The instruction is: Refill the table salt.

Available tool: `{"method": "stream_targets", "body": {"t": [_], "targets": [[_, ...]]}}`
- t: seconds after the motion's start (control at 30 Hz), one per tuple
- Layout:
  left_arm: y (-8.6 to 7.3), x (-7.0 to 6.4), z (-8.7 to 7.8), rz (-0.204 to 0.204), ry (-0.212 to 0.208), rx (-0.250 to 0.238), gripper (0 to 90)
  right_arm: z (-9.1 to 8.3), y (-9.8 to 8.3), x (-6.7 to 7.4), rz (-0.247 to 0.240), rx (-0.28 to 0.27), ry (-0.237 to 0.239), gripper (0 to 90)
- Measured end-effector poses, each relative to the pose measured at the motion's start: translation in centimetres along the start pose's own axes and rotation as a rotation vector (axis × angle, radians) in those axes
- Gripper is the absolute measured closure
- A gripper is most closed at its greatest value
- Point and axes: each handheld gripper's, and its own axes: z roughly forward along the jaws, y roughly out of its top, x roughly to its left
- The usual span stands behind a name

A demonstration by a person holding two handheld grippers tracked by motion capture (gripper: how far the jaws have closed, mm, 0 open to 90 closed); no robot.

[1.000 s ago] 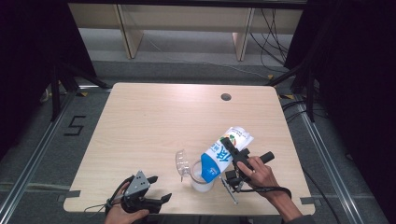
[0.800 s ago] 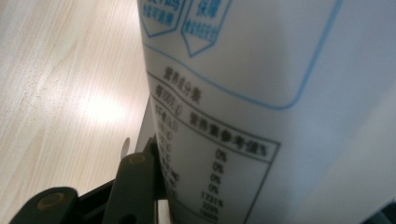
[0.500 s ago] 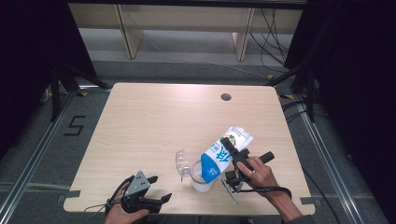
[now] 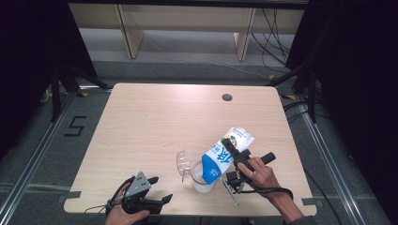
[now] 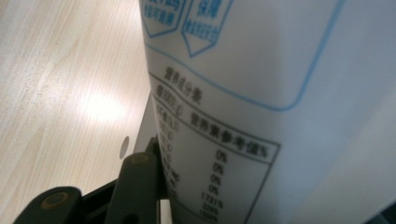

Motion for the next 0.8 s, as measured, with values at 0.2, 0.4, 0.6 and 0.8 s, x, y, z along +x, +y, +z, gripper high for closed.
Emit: {"method": "stream_targets", "body": {"t": [0.2, 0.4, 0.6, 0.8], "targets": [[0.0, 0.0, 0.02, 0.0, 0.0, 0.0, 20.3, -0.02, 0.0, 0.04, 0.005, 0.003, 0.001, 59.2], [0.0, -0.01, 0.01, 0.0, 0.0, 0.0, 20.3, -0.03, -0.02, 0.03, 0.003, 0.003, 0.002, 59.8], [0.0, 0.0, 0.02, 0.0, 0.0, 0.0, 20.3, -0.03, -0.02, 0.02, 0.004, 0.002, 0.004, 60.3], [-0.01, 0.0, 0.01, 0.0, 0.0, 0.0, 20.3, -0.03, 0.02, 0.2, 0.045, 0.01, -0.006, 60.5]]}}
